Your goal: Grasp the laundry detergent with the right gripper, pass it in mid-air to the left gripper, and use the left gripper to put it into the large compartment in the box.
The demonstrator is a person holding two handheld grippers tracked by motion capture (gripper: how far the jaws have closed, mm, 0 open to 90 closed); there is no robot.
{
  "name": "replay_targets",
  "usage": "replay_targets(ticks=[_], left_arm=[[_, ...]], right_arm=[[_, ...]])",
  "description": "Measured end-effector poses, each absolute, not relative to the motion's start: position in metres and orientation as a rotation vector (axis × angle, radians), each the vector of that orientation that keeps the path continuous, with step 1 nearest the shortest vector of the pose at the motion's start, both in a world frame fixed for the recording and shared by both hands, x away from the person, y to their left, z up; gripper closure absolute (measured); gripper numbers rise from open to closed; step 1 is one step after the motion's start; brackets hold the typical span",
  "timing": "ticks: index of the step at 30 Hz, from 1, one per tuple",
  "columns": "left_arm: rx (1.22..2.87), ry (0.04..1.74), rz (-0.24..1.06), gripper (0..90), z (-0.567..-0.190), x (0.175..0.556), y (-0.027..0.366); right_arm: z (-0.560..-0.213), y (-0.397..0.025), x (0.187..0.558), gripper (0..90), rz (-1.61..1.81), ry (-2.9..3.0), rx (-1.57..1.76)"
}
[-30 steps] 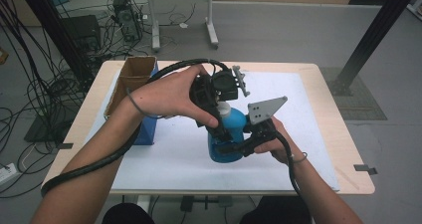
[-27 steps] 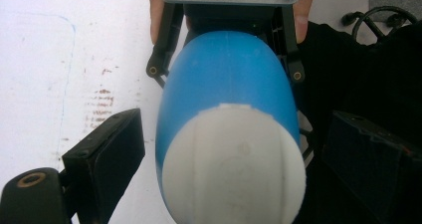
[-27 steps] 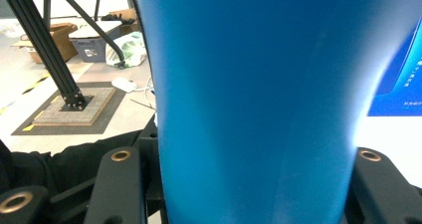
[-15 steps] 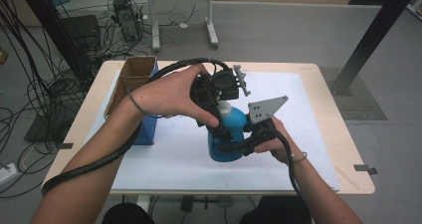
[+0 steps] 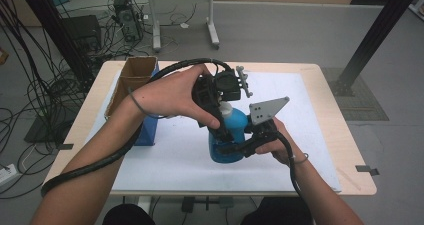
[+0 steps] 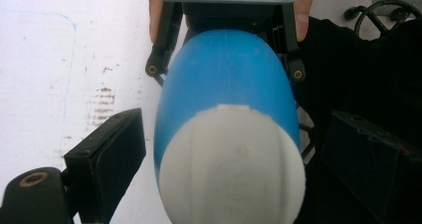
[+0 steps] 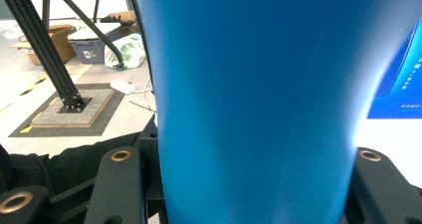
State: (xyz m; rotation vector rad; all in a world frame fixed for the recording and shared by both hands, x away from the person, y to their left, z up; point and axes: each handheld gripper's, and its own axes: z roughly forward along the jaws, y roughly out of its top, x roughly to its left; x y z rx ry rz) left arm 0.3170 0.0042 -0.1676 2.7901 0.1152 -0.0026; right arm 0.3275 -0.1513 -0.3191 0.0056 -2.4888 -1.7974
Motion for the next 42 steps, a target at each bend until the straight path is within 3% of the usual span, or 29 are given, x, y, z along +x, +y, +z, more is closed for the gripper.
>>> replay_targets(ticks=[9,14,18,42], left_arm=[[2.828,0.092,0.007,12.6,-0.170,0.316,-0.001],[2.845,0.078,0.010,16.2,-0.170,0.316,-0.003],[2.880,0.073,0.007,24.4,-0.171,0.317,-0.005],[2.917,0.054,0.048,37.3,-0.170,0.318,-0.006]], right_arm=[[-0.319,-0.150,0.328,44.2,-1.795,-2.491,0.010],[-0.319,-0.150,0.327,44.2,-1.793,-2.491,0.010],[-0.319,-0.149,0.328,44.2,-1.790,-2.488,0.014],[-0.319,-0.148,0.327,44.2,-1.795,-2.491,0.022]])
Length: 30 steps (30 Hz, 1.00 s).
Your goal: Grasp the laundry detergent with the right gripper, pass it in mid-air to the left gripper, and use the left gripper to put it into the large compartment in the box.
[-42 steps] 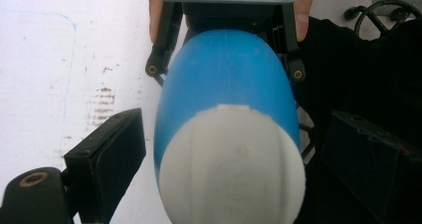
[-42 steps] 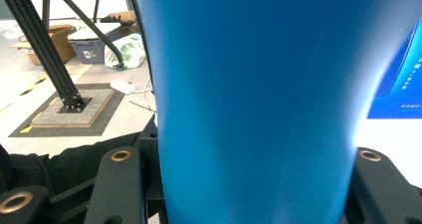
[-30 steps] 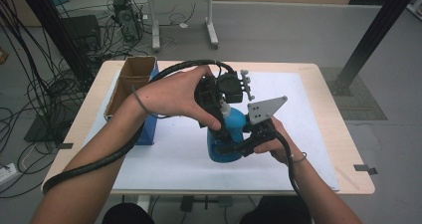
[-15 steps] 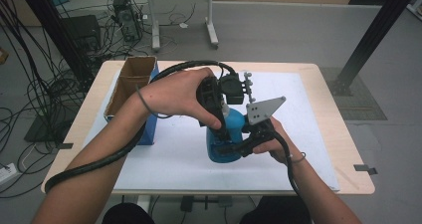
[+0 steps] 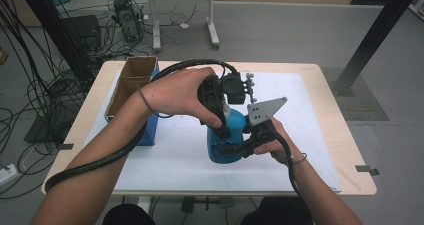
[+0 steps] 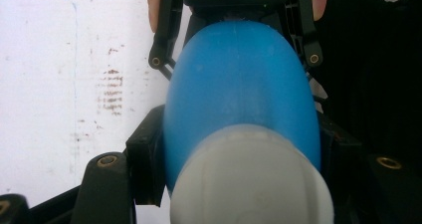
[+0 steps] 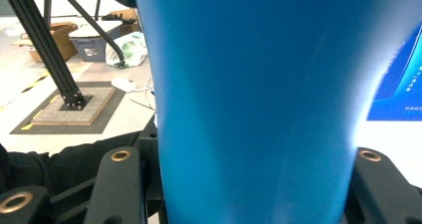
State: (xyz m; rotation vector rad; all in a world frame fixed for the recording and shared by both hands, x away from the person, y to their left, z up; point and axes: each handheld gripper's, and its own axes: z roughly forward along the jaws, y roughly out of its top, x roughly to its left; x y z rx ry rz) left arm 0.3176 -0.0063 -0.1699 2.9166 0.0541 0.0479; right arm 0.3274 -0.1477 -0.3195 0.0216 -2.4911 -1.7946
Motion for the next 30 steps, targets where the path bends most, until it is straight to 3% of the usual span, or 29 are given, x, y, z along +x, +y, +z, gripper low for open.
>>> replay_targets(ticks=[30], left_arm=[[2.933,0.065,0.061,37.6,-0.1684,0.3147,-0.0100]], right_arm=[[-0.3189,-0.1490,0.3257,44.2,-1.806,-2.491,0.026]])
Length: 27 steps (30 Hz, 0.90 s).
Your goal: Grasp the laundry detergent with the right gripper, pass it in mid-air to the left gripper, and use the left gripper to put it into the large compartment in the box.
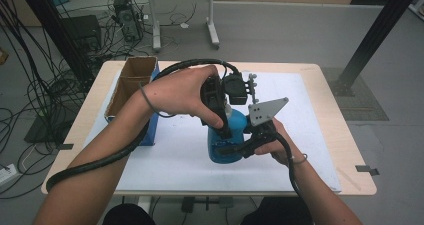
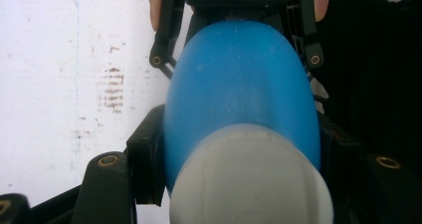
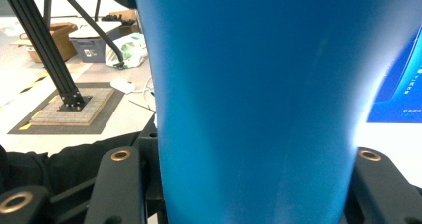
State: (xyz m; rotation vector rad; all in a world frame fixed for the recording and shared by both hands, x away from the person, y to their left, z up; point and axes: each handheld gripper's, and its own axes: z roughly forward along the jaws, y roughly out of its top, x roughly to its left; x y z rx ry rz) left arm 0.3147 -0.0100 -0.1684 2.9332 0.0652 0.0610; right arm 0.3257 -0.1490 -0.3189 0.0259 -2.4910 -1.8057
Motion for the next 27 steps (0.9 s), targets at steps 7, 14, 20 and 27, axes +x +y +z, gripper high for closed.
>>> replay_targets(ticks=[7,14,20,27], left_arm=[[2.936,0.068,0.060,37.6,-0.1685,0.3142,-0.0105],[2.937,0.067,0.059,37.5,-0.1682,0.3150,-0.0102],[2.944,0.070,0.059,37.6,-0.1691,0.3156,-0.0099],[2.943,0.067,0.060,37.6,-0.1698,0.3171,-0.0097]], right_arm=[[-0.3196,-0.1489,0.3250,44.2,-1.806,-2.486,0.027],[-0.3187,-0.1493,0.3254,44.2,-1.806,-2.492,0.025],[-0.3201,-0.1479,0.3261,44.2,-1.803,-2.489,0.025],[-0.3204,-0.1476,0.3274,44.2,-1.803,-2.491,0.023]])
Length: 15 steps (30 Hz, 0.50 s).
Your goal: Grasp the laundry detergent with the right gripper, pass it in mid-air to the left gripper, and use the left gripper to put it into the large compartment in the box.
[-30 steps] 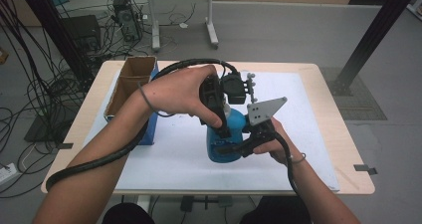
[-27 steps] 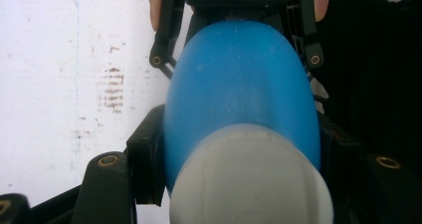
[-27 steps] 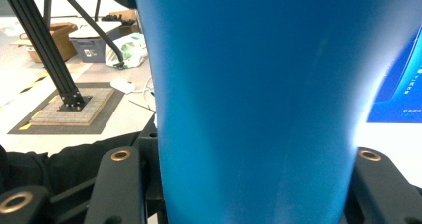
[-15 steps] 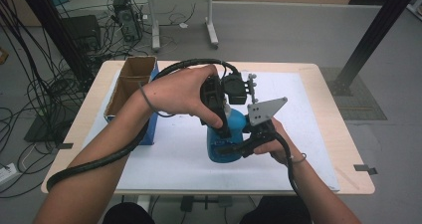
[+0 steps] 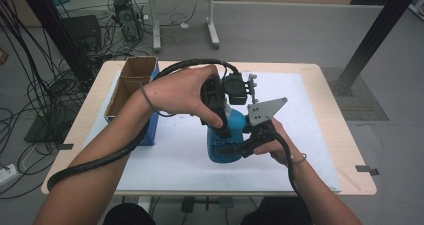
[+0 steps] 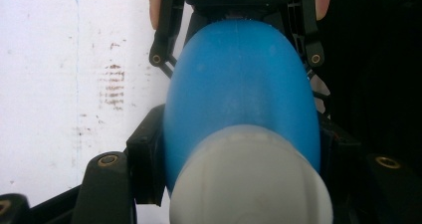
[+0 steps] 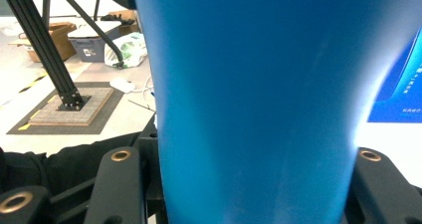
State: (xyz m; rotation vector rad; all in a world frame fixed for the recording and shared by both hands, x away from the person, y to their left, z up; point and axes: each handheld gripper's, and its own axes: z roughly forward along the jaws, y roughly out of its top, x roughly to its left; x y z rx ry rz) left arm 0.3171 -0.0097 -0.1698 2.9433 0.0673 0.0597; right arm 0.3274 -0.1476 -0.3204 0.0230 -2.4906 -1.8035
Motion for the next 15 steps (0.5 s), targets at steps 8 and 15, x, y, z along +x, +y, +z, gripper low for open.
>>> replay_targets(ticks=[8,15], left_arm=[[2.945,0.067,0.056,37.6,-0.1706,0.3185,-0.0095],[2.944,0.068,0.057,37.6,-0.1706,0.3185,-0.0094]], right_arm=[[-0.3213,-0.1468,0.3284,44.2,-1.801,-2.490,0.021],[-0.3214,-0.1467,0.3286,44.2,-1.801,-2.489,0.021]])
